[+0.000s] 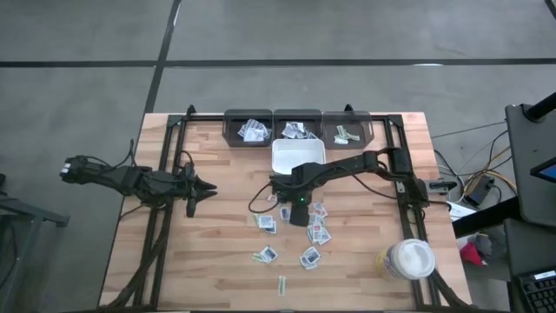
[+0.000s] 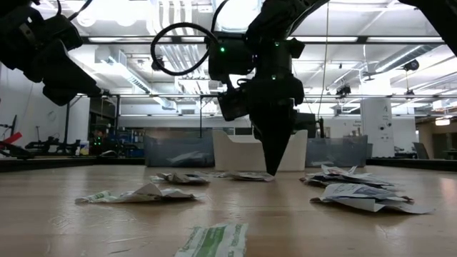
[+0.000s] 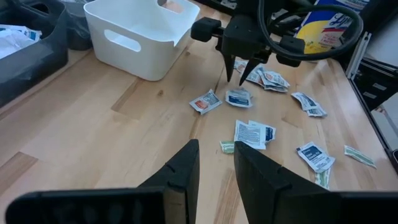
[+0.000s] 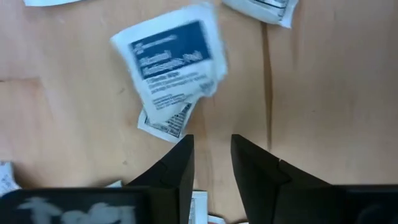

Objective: Pick & Place First Aid Supplies
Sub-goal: Put the blue alcohol pad into the middle gray bin

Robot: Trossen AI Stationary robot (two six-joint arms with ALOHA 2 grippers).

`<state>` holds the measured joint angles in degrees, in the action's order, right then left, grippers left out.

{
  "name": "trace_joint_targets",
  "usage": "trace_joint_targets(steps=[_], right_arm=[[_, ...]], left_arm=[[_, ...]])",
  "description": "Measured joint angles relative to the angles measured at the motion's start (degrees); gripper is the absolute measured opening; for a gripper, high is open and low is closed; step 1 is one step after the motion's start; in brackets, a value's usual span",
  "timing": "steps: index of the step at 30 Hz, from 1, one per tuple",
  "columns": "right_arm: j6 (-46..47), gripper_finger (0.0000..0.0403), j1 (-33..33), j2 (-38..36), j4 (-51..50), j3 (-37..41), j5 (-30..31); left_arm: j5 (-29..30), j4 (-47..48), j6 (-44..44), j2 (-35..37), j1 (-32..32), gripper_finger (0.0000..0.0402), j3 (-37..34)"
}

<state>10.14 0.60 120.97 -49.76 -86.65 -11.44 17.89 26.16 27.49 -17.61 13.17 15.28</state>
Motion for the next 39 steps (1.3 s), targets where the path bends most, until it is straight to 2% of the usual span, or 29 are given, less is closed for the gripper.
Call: trace_joint_targets(steps=[9,13,24,33,39], right_arm=[[1.1,0.0107,0.0,-0.2,0.2,0.0,-1.4],[2.5,0.0112,0.0,-0.3,0.4,-0.1,-3.9],[3.4,0.0101,-1.4,-0.2,2.0,0.2,-3.5],[7.5,0.0087,-3.1,-0.2,4.7,2.2,3.9],[7.4,0.0061,-5.2,-0.3,4.6,3.2,10.1]], left_arm=[[0.0,0.0,0.0,0.0,0.0,0.0094,0.0],[0.0,0.0,0.0,0.0,0.0,0.0094,0.0],[0.0,0.0,0.0,0.0,0.0,0.0094,0.0],[0.0,0.0,0.0,0.0,0.0,0.0094,0.0],[0.0,0.0,0.0,0.0,0.0,0.0094,0.0]])
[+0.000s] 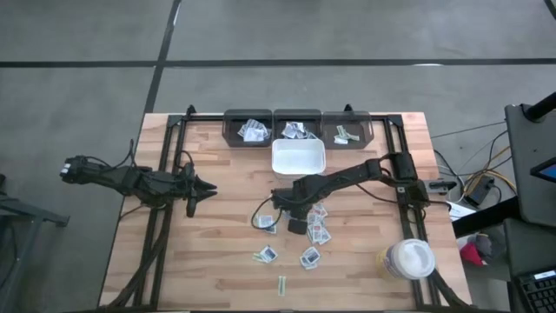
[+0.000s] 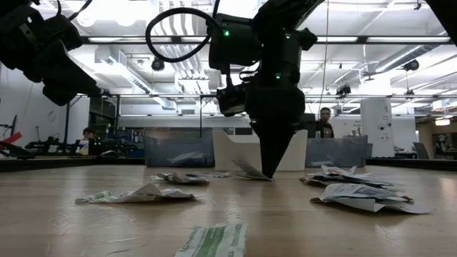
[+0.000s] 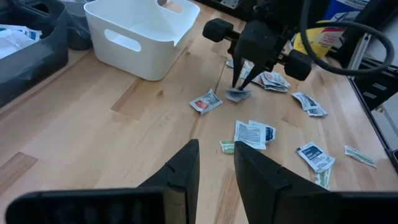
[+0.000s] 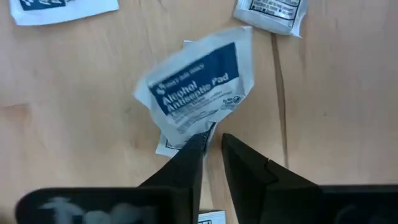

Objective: Pick & Place First Aid Supplies
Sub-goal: Put the blue alcohol pad into the middle gray bin, then put the orange ointment pack into the white bin

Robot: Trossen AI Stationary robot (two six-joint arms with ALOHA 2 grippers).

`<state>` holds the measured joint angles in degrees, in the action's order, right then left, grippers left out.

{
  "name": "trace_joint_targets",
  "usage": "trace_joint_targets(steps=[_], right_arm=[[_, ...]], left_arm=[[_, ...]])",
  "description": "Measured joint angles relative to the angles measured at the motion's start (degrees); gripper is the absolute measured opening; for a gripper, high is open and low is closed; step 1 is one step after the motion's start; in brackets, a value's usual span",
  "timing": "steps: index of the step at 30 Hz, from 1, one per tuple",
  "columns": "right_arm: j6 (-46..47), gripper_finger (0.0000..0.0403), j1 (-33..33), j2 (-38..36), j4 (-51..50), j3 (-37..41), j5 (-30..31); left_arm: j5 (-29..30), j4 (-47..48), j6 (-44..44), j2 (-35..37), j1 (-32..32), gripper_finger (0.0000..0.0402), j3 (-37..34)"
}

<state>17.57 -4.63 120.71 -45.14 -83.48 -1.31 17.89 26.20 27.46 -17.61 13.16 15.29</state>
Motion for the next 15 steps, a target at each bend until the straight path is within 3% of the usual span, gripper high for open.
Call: trace_joint_targets(steps=[6,15], right_arm=[[0.4,0.0014,-0.7,0.0,-1.7,0.1,2.2],[-3.4,0.0008,-0.7,-0.1,-15.0,-4.5,7.1]], left_arm=[[0.0,0.0,0.0,0.0,0.0,0.0094,0.0],[0.0,0.0,0.1,0.0,0.0,0.0094,0.0]])
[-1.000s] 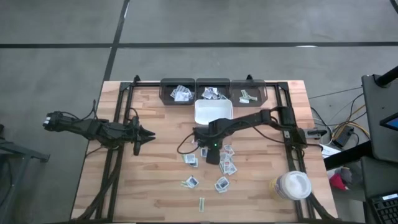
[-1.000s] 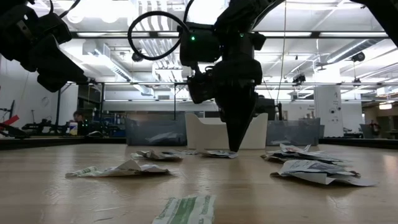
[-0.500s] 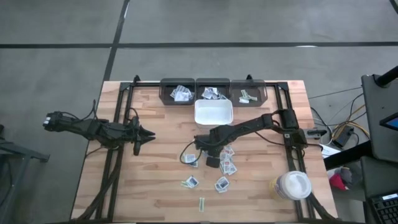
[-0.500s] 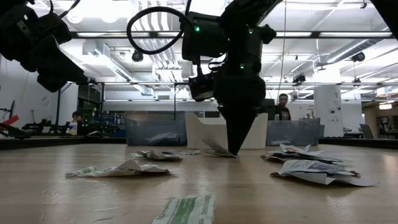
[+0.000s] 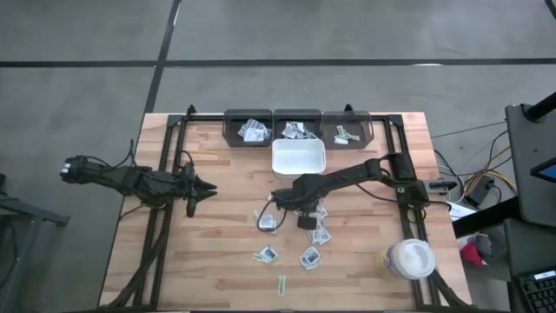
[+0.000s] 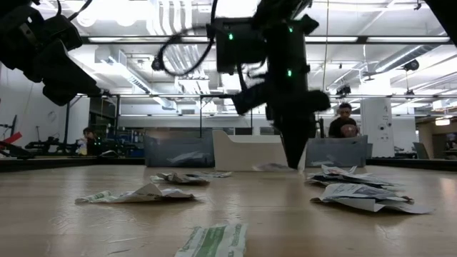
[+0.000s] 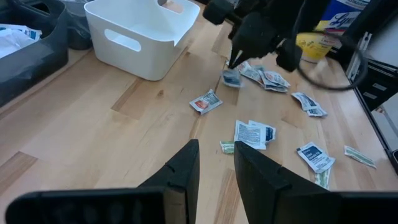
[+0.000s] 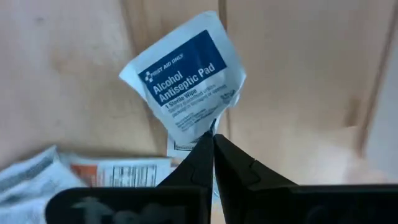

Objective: Pick & Place First Aid Supplies
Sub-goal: Put the orange ointment pack into the white bin

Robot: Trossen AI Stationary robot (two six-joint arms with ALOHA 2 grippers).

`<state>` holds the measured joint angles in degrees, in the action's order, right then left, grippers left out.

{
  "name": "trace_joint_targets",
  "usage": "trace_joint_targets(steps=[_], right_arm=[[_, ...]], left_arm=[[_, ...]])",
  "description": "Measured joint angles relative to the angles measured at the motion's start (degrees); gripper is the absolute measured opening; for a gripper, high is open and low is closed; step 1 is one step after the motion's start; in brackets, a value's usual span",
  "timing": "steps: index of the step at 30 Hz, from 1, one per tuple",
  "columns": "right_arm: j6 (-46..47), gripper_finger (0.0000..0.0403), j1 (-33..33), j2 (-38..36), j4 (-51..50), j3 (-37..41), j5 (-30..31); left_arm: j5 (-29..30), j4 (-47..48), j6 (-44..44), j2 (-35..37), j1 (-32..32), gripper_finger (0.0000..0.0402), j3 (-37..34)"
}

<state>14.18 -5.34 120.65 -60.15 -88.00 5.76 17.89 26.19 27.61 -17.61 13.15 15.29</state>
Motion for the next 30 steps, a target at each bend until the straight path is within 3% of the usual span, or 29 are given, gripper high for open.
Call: trace_joint_targets(steps=[4,11,13,17,19,26,30], right_arm=[[-6.1,0.0008,0.9,-0.9,1.5,-1.1,-11.9],[-7.1,0.0008,5.9,-1.0,4.7,-0.6,-33.9],[-7.0,0.0008,7.4,-1.0,6.2,-0.6,-43.3],[-2.1,0.0008,10.6,-1.1,10.5,-0.1,-68.9],[1.7,0.0008,11.3,-1.1,12.2,0.1,-76.5],[14.9,0.0008,11.6,-1.1,12.8,0.2,-95.5],[19.5,0.0008,11.2,-1.2,12.8,-0.4,-95.2]], left_arm=[[0.0,-0.1,0.1,0.0,0.0,0.0094,0.0],[0.0,-1.0,1.0,0.0,0.0,0.0094,0.0],[0.0,-1.1,1.1,0.0,0.0,0.0094,0.0],[0.0,-1.2,1.1,0.0,0.0,0.0094,0.0],[0.0,-1.3,1.1,0.0,0.0,0.0094,0.0],[0.0,-1.3,1.5,0.0,0.0,0.0094,0.0],[0.0,-1.3,1.6,0.0,0.0,0.0094,0.0]])
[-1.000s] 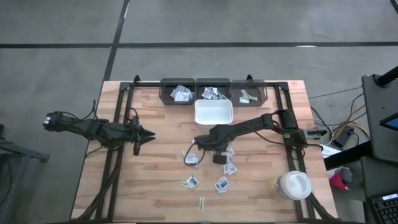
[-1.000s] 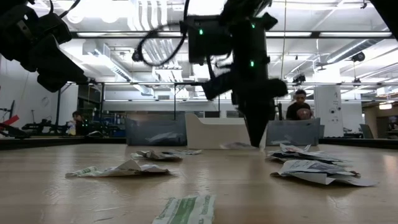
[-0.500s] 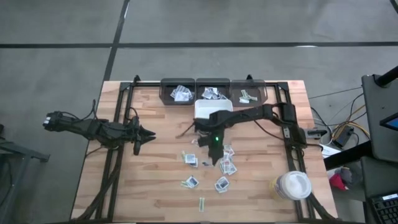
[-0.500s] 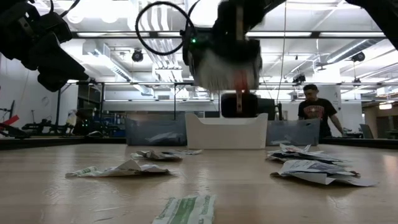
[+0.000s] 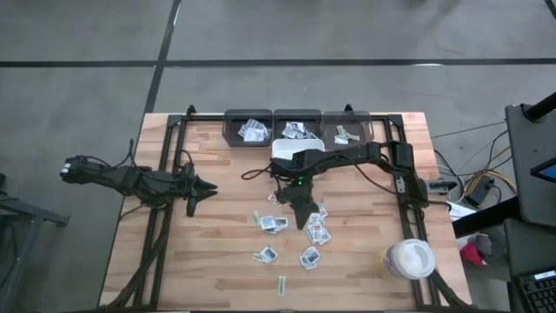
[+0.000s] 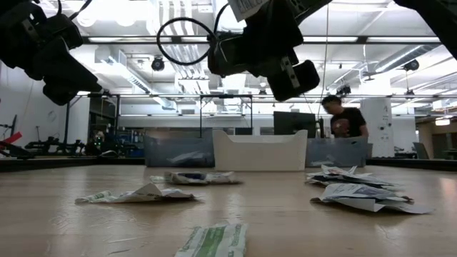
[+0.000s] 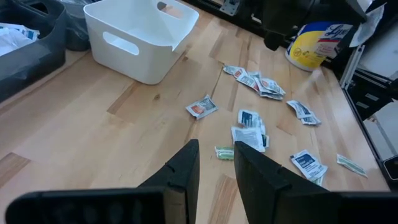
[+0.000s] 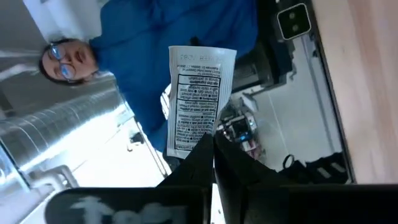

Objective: Pick & Place First Aid Supplies
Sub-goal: Put the orange ointment pack into the white bin

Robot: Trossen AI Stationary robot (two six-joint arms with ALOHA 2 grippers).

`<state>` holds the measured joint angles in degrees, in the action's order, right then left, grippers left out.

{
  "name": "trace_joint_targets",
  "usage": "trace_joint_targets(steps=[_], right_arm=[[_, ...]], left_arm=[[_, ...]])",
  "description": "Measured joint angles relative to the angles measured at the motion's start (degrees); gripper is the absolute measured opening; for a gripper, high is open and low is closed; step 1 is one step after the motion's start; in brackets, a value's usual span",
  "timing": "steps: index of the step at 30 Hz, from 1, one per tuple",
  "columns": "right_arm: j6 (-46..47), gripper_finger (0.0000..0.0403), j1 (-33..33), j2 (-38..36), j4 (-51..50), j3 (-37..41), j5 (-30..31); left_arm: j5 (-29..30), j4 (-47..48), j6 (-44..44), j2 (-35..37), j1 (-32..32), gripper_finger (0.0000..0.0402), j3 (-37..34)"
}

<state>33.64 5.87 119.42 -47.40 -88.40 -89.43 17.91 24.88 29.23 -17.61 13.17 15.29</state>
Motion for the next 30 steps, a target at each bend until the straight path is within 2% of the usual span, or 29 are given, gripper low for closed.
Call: trace_joint_targets(steps=[2,5,10,14,17,19,25,27,30], right_arm=[[-0.5,0.0008,-0.1,0.0,0.1,-0.7,2.6],[-0.7,0.0008,-0.2,-0.5,0.2,-2.6,10.4],[-0.7,0.0008,-0.1,-2.6,0.5,-8.7,18.0],[-1.0,0.0008,1.3,-4.8,-0.1,-14.5,29.3],[-2.7,0.0008,2.6,-7.1,-2.8,-17.7,41.9],[-5.9,0.0008,3.3,-8.9,-8.0,-20.4,52.5],[-13.0,0.0008,3.7,-12.2,-28.7,-28.1,90.3],[-13.5,0.0008,3.7,-12.7,-33.8,-30.0,98.7],[-14.2,0.0008,4.3,-13.0,-39.3,-31.7,107.6]], left_arm=[[0.0,0.0,0.0,0.0,0.0,0.0094,0.0],[0.0,0.0,0.7,0.0,0.0,0.0094,0.0],[0.0,0.0,2.2,0.0,0.0,0.0094,0.0],[0.0,0.0,2.3,0.0,0.0,0.0094,0.0],[0.0,0.0,2.3,0.0,0.0,0.0094,0.0],[0.0,0.0,2.3,0.0,0.0,0.0094,0.0],[0.0,0.0,2.3,0.0,0.0,0.0094,0.0],[0.2,0.0,2.1,0.0,0.0,0.0094,0.0],[0.9,0.0,1.3,0.0,0.0,0.0094,0.0]])
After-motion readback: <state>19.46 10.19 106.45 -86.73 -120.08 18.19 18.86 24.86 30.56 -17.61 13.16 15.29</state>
